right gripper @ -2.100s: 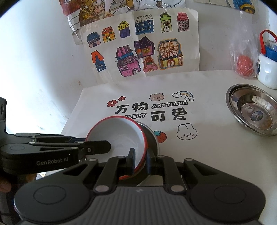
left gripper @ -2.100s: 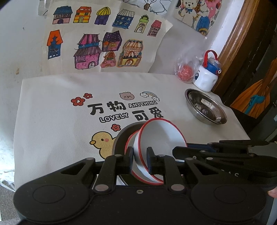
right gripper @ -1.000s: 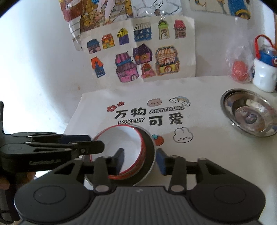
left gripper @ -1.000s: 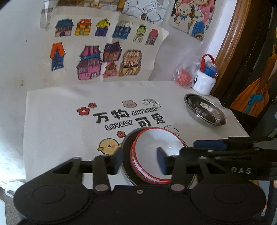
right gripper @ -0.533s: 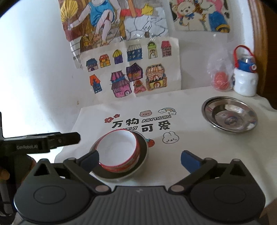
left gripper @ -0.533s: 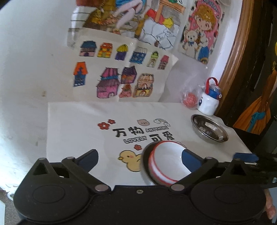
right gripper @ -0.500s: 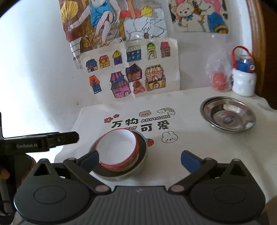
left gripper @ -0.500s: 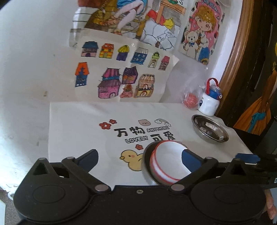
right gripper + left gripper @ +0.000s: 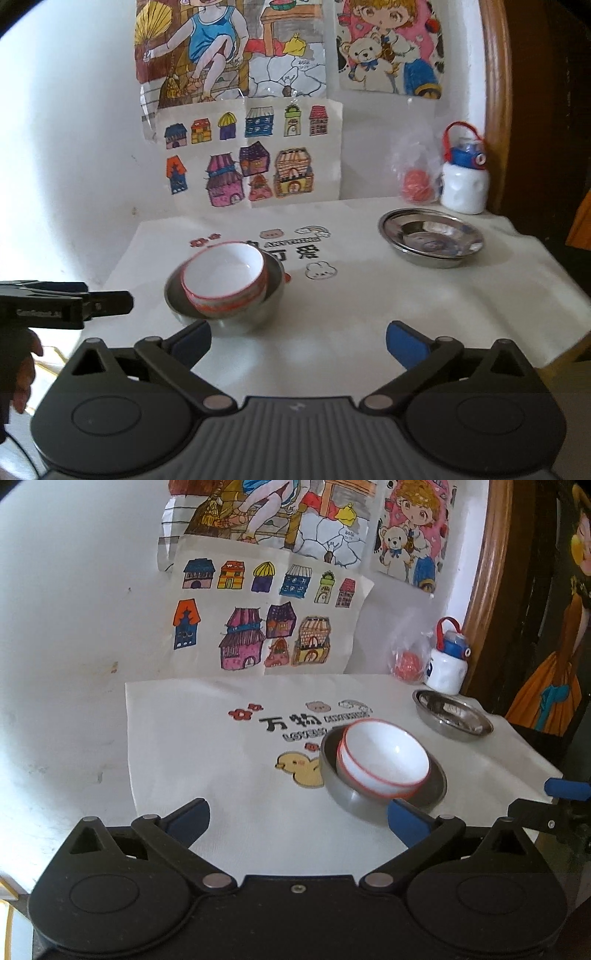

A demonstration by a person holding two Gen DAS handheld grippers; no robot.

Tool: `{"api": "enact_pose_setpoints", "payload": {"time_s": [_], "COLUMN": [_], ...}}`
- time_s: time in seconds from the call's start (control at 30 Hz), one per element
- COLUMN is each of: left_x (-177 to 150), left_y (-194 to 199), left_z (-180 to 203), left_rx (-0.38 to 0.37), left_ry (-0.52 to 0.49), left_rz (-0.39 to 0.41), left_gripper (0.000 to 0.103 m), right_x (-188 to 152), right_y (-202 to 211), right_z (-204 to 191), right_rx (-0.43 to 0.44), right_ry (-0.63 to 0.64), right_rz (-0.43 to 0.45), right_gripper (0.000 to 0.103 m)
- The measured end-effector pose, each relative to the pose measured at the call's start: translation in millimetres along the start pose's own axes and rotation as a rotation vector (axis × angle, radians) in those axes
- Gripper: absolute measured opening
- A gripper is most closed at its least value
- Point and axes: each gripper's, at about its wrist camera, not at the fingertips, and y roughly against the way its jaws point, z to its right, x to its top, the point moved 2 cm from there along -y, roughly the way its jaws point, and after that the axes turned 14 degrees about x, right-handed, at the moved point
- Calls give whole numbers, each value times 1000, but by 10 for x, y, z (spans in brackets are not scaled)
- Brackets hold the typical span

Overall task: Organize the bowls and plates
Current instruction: 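Move both open grippers to the steel bowl rim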

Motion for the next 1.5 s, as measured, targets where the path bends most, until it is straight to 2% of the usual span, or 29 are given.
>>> {"api": "enact_pose_setpoints", "payload": {"time_s": [0.2, 0.33, 0.63, 0.83, 1.0, 1.13, 1.3, 1.5], "left_x": [-133, -114, 43, 200, 346, 452, 551, 610], "left_y": [3, -44, -278, -501, -763, -934, -1051, -1138], "left_z": [-3, -8, -95, -237, -353, -423, -387, -328], "left_rx": [6, 19, -25, -72, -77, -86, -73, -54], "left_ry": [-20, -47, -55, 35, 150, 247, 248, 219], "left_rz": [-25, -56, -202, -328, -442, -494, -499, -501], "left_gripper": [102, 102, 102, 102, 102, 102, 102, 102], "right_x": [-131, -152, -15, 168, 424, 595, 710, 780], "right_y": [31, -9, -135, -262, -422, -594, -865, -1074], "right_z": [-110, -119, 52, 174, 280, 331, 326, 419], "right_rx": [-59, -83, -75, -48, 53, 87, 122, 107], "right_ry": [16, 7, -16, -50, -178, -193, -166, -154], "right_rz": [-2, -35, -163, -270, -338, -405, -486, -517], "right_gripper": [103, 103, 103, 103, 103, 103, 103, 103]}}
